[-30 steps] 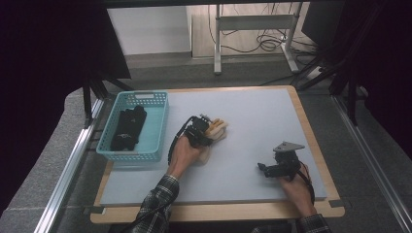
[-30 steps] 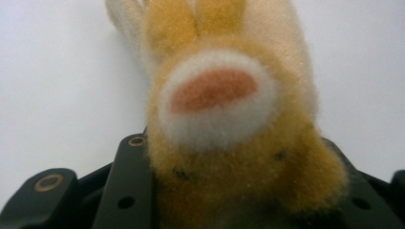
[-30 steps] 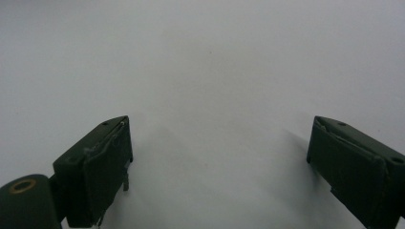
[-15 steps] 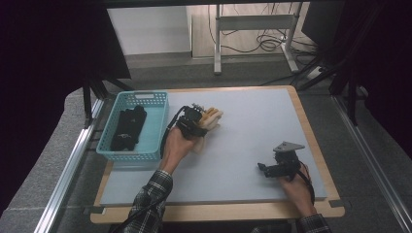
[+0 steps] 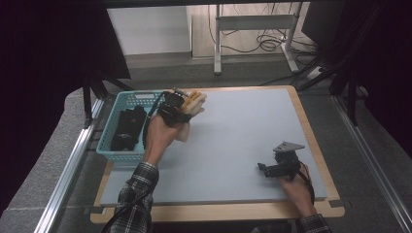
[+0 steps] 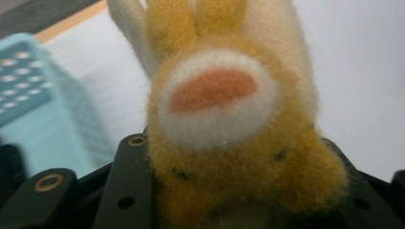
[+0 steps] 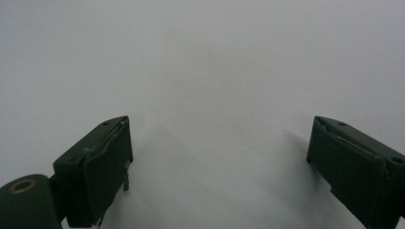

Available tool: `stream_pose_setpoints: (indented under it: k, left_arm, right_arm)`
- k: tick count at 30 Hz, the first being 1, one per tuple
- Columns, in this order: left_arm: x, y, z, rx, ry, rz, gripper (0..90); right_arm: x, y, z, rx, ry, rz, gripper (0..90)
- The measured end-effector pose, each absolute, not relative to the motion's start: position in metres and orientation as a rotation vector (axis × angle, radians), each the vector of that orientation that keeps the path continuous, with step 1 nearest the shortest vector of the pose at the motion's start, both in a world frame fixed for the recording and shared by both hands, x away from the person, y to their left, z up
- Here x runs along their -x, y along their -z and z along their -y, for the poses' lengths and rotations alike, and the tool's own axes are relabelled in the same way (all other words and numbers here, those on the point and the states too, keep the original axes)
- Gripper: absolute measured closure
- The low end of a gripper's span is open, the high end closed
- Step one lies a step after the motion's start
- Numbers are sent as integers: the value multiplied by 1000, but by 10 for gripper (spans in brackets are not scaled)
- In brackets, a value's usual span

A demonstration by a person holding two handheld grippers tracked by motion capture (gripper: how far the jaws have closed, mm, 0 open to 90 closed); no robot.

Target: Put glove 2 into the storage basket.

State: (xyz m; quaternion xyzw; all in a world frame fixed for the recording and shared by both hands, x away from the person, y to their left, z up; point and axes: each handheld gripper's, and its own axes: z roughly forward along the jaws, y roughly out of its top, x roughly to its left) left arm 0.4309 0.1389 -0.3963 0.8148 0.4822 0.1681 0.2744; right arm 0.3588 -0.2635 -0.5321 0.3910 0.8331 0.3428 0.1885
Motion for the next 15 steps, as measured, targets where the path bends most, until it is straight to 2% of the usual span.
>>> stream_pose_setpoints:
  k: [15]
  left_arm:
    - [-424, 387, -224, -2102, -563, -1532, 580]
  right_arm:
    - [-359, 532, 263, -1099, -965, -2343, 79]
